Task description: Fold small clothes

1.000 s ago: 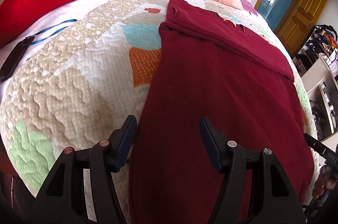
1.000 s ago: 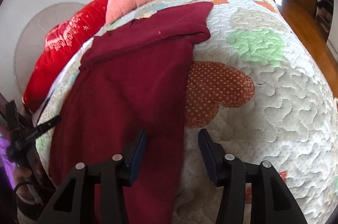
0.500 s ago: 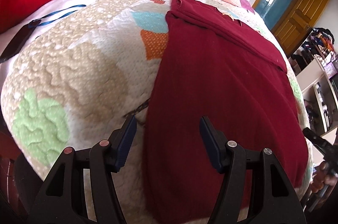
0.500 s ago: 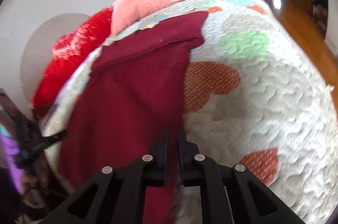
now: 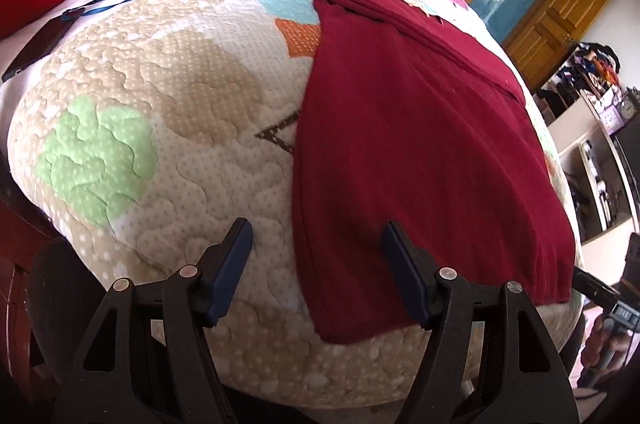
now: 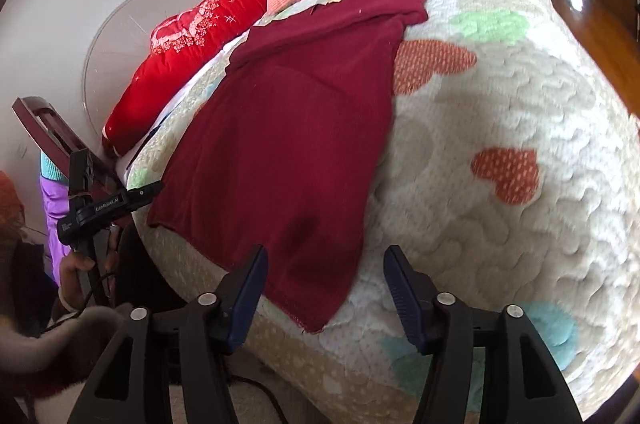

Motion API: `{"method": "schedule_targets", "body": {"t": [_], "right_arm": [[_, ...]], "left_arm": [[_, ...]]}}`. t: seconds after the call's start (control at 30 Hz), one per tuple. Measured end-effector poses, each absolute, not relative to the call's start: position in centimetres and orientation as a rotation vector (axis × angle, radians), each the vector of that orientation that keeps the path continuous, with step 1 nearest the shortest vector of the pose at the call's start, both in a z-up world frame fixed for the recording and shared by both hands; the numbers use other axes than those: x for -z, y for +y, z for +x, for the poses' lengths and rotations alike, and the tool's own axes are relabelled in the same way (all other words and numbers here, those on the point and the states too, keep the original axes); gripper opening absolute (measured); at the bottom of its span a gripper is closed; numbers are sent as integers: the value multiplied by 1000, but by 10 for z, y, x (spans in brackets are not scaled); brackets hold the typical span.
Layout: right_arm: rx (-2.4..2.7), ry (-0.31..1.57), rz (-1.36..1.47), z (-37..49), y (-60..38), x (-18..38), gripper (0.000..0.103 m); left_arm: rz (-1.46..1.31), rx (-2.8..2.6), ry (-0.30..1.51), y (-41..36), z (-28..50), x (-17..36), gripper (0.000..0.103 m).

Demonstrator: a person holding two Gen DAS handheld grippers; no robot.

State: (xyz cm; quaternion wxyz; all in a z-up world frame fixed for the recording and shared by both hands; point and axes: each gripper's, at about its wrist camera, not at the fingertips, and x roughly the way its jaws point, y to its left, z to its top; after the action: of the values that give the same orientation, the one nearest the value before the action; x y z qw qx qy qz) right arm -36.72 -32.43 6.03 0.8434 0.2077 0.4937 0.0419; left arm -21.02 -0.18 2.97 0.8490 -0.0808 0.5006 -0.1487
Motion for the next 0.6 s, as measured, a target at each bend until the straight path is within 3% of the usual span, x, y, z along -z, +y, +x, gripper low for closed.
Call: {"method": "schedule_targets", "body": {"t": [0.2, 0.6], "right_arm": [[-94, 964, 458, -369, -315, -54, 75], [-109, 954, 453, -364, -309, -54, 87]], "left_arm": [[-143, 320, 1058, -11, -209, -26, 80], [-110, 298, 1045, -17, -209, -22, 81]]}}
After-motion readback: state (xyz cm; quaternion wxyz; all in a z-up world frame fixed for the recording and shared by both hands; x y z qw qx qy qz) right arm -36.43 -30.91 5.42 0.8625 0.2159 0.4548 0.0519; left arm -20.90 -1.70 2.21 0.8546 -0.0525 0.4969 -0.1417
